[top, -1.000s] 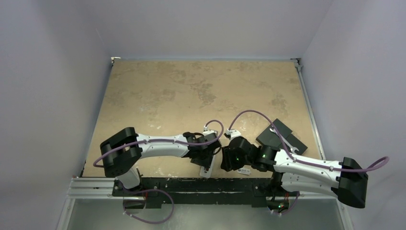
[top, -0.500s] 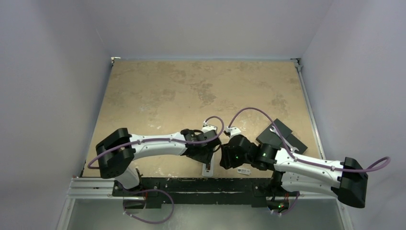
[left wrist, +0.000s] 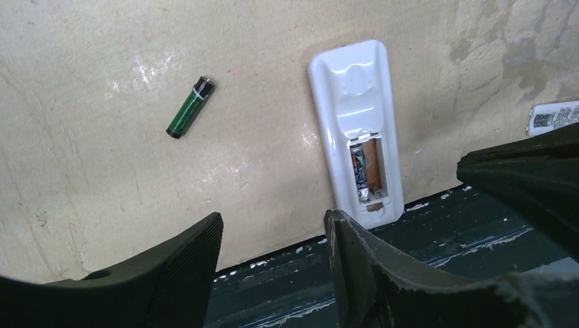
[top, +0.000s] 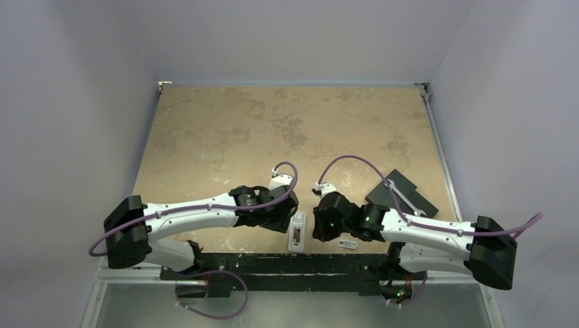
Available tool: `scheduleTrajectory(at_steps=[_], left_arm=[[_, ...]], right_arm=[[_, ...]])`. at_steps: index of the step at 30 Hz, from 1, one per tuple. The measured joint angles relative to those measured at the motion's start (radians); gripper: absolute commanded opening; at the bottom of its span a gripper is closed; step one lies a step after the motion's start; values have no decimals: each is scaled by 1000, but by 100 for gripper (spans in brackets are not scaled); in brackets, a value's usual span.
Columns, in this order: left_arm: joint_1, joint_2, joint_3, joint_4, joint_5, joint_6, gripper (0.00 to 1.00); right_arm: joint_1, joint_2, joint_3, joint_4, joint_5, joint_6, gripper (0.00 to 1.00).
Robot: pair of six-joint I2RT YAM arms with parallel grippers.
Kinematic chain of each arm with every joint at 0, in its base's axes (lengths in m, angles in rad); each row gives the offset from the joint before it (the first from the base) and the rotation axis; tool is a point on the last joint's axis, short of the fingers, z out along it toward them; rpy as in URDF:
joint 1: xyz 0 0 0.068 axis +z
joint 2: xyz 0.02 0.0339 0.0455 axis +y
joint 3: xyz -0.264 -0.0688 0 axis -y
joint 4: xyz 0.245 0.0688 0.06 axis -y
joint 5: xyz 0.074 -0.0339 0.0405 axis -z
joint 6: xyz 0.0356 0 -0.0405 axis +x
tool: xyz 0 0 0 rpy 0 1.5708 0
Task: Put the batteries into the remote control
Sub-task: Adjust the remote control at the center of the board.
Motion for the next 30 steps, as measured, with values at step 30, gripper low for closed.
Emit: scheduleTrajectory(at_steps=[30], left_arm=[[40, -208, -127, -4, -46, -42, 68]], right_arm=[[127, 333, -10, 357, -106, 126, 2]])
